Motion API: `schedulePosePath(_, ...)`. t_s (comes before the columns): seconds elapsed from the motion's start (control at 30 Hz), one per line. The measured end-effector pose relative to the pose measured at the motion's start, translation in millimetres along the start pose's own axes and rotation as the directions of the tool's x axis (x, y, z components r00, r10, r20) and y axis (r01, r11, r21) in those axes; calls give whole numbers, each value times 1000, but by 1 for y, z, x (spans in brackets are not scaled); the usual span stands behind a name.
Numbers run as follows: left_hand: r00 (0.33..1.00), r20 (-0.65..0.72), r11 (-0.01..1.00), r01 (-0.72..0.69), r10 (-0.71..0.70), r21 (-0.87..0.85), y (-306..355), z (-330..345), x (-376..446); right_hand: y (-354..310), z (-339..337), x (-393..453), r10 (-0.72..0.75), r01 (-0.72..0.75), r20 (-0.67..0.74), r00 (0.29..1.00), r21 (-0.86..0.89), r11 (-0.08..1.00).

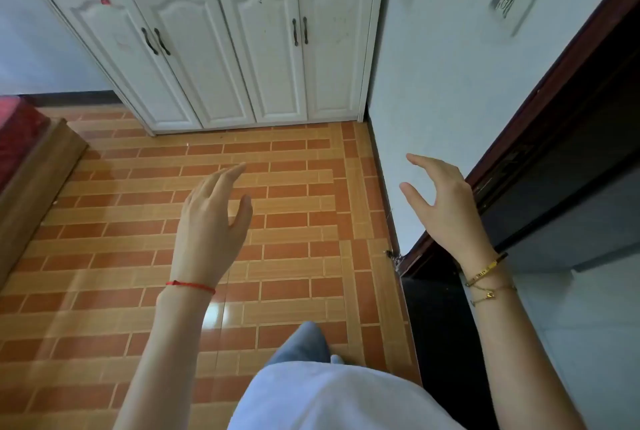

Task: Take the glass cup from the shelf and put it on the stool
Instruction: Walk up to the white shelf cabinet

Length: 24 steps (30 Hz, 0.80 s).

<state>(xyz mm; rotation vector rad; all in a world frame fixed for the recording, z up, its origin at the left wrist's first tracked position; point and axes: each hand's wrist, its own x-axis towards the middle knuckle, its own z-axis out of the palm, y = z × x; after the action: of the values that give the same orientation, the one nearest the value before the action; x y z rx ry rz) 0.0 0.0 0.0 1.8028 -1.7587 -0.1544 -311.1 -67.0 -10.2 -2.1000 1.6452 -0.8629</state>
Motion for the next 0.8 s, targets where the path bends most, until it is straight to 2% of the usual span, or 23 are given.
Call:
schedulePosePath(0.4,999,31,999,37,-36,-39,-9,56,91,46,22,93,55,-54,13,998,-9,998)
schedulePosePath(0.8,1000,26,999,1,0,-35,-41,101,300,64,47,298,52,-53,-64,997,-14,998)
